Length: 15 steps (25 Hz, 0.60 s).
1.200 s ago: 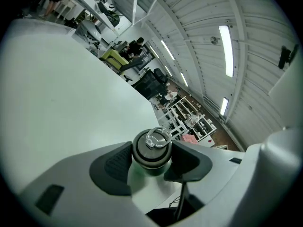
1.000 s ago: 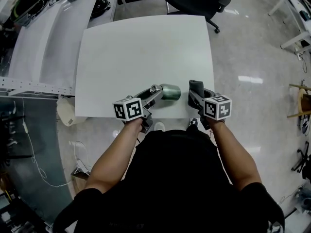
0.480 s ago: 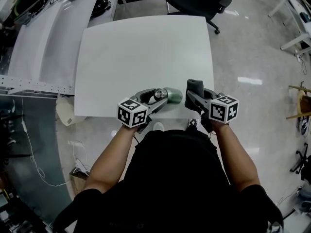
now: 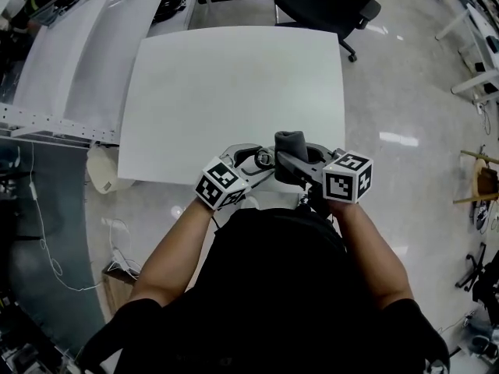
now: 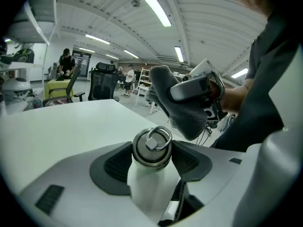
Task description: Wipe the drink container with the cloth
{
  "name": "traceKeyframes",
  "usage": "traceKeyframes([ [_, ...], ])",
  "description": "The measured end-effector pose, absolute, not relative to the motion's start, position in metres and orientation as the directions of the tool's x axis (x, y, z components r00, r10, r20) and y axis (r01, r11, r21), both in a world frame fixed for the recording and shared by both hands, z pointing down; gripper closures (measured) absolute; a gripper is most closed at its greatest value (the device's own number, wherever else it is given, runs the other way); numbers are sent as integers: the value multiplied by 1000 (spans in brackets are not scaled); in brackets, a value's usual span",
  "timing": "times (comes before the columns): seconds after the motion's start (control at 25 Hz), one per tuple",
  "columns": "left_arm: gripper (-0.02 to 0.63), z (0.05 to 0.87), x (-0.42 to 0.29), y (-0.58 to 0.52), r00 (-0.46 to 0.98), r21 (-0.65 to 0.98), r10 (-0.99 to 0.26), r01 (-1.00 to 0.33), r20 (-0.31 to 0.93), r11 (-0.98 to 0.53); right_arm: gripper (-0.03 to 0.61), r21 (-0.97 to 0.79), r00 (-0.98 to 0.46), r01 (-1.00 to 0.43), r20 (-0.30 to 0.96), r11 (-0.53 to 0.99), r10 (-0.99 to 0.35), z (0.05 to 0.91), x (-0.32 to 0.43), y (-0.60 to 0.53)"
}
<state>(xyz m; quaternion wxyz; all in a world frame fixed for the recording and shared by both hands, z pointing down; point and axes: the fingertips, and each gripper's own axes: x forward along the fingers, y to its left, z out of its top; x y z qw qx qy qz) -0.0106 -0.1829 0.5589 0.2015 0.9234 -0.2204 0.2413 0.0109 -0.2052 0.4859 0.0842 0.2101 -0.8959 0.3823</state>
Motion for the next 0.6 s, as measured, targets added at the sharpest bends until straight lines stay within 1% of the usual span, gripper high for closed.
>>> traceKeyframes([
  [0.32, 350, 559, -5, -174, 771, 144, -277, -427, 573, -893, 467, -643, -908, -419, 321, 641, -270, 484, -2, -203],
  [0.6, 350, 562, -5, -171, 771, 113, -265, -398, 579, -911, 466, -635, -901, -429, 351, 643, -256, 493, -4, -201],
])
